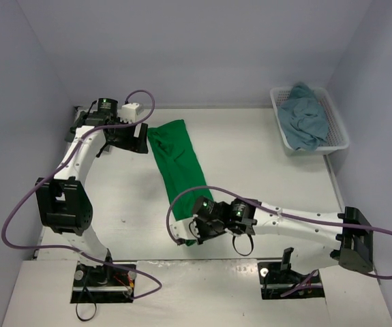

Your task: Fold and stack the t-shirts

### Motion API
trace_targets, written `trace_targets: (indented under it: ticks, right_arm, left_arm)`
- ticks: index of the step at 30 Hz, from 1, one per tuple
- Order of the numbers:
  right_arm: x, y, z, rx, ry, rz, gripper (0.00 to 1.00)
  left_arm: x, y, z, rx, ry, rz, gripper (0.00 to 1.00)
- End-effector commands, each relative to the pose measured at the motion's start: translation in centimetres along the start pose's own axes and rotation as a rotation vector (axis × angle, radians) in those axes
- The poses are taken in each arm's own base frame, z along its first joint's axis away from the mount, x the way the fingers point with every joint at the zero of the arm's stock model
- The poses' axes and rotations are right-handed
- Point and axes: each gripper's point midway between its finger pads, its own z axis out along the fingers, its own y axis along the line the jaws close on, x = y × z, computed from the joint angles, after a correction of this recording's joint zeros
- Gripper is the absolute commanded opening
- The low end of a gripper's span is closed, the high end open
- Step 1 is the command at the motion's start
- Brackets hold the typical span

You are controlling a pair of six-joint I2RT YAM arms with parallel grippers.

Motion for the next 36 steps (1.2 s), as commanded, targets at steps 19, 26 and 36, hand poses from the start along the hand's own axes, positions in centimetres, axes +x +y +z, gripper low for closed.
trace_targets:
  ticks: [19,26,36]
  right_arm:
    - [0.2,-19.1,0.9,0.113,-0.169,0.071,0.0]
    - [0.9,-23.4,2.9,0.127,-0.188,0.1,0.0]
    - [2.8,-27.7,4.4,0.157,-0.185,0.125,0.0]
  left_arm:
    - [-2.0,-0.2,-1.6,0.031,-0.091,-0.01,0.78]
    - [-2.1,-0.1,-1.5,0.041,-0.094,-0.026,0.77]
    - [-2.0,-0.2,-1.7,0.049,-0.097,-0.035,0.77]
